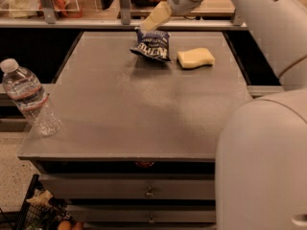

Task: Move blue chip bag near water bottle

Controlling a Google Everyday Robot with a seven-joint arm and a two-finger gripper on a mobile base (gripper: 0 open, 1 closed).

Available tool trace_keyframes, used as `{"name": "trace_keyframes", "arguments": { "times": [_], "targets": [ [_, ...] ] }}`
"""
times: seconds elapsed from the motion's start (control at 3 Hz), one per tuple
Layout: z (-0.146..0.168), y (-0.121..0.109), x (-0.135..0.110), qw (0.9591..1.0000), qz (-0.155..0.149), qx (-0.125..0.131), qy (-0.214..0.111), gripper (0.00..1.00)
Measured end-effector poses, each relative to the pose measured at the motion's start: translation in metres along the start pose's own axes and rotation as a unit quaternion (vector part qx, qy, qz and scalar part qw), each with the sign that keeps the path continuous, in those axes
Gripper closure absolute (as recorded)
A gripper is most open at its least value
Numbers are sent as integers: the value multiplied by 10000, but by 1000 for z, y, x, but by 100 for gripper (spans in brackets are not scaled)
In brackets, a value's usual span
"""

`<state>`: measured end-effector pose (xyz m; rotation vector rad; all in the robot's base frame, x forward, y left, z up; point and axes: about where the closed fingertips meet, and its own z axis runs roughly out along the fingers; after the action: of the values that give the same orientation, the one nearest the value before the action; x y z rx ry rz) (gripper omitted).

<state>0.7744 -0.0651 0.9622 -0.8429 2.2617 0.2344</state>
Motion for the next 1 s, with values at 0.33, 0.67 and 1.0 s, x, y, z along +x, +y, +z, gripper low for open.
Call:
{"name": "trace_keyframes", "arguments": {
  "times": [0.33,0.67,1.0],
  "targets": [
    [36,12,-12,9994,313,-126,-110,0],
    [74,27,-14,9981,535,-291,-78,0],
    [104,42,-13,9970,612,-471,30,0]
  ]
}}
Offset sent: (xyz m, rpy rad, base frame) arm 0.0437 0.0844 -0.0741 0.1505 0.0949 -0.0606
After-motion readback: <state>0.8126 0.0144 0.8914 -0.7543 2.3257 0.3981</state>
